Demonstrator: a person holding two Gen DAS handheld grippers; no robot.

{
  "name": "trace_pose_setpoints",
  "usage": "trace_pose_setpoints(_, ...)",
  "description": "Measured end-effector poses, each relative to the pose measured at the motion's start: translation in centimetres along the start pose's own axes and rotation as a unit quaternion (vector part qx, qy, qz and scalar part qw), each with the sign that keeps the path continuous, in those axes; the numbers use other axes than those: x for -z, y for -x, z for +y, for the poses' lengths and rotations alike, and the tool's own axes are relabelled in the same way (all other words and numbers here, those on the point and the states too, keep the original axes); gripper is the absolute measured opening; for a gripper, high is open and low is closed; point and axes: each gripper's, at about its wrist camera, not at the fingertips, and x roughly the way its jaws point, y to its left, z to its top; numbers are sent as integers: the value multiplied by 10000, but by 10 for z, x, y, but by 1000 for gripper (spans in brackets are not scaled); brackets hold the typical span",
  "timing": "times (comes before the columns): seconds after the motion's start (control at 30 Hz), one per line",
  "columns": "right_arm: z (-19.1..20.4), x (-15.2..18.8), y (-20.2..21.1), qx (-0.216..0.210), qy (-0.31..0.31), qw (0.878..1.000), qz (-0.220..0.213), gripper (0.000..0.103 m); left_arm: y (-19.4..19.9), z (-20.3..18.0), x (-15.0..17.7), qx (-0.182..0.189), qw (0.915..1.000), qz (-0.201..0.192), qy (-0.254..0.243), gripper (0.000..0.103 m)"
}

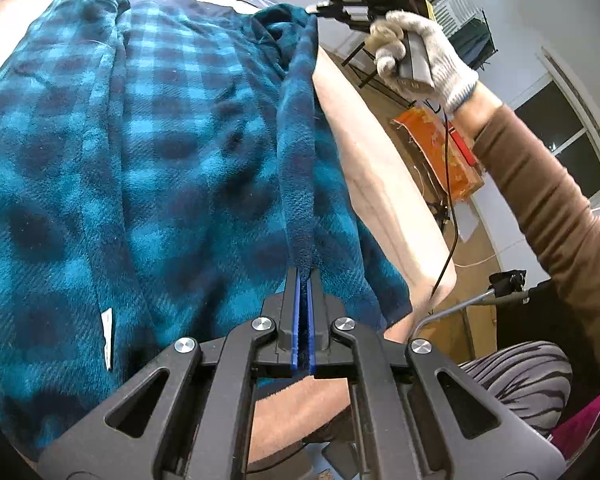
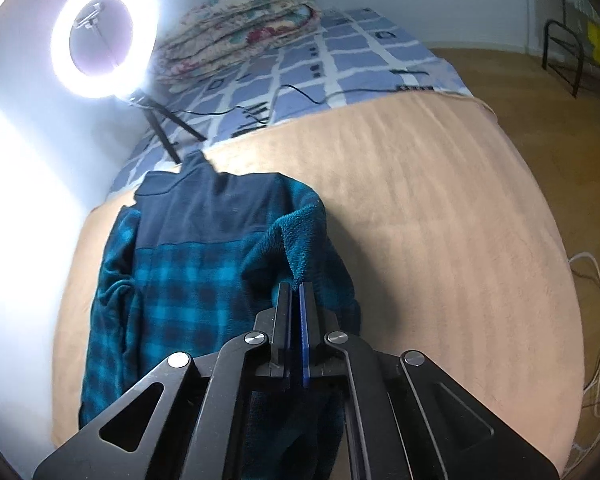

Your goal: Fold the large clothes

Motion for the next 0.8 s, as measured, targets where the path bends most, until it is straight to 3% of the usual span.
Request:
trace_pose_setpoints(0.23,63,-12,-4,-251,423,9987,-102,1,5,3,7,-3,10000,42,40,0)
trace_pose_setpoints(0.53,156,-9,-71,-28,1352,9907,166,1,8,9,11,-45,9999,65,112,0)
trace_pose_setpoints(0.67,172,-1,-107,83,1609,9866,253,1,4,23,12,-149,9994,100,298,0)
trace_pose_setpoints(0.8,168,9,-143,14,1593,9853,625,2,-1,31,15,-225,9988,176,398,0)
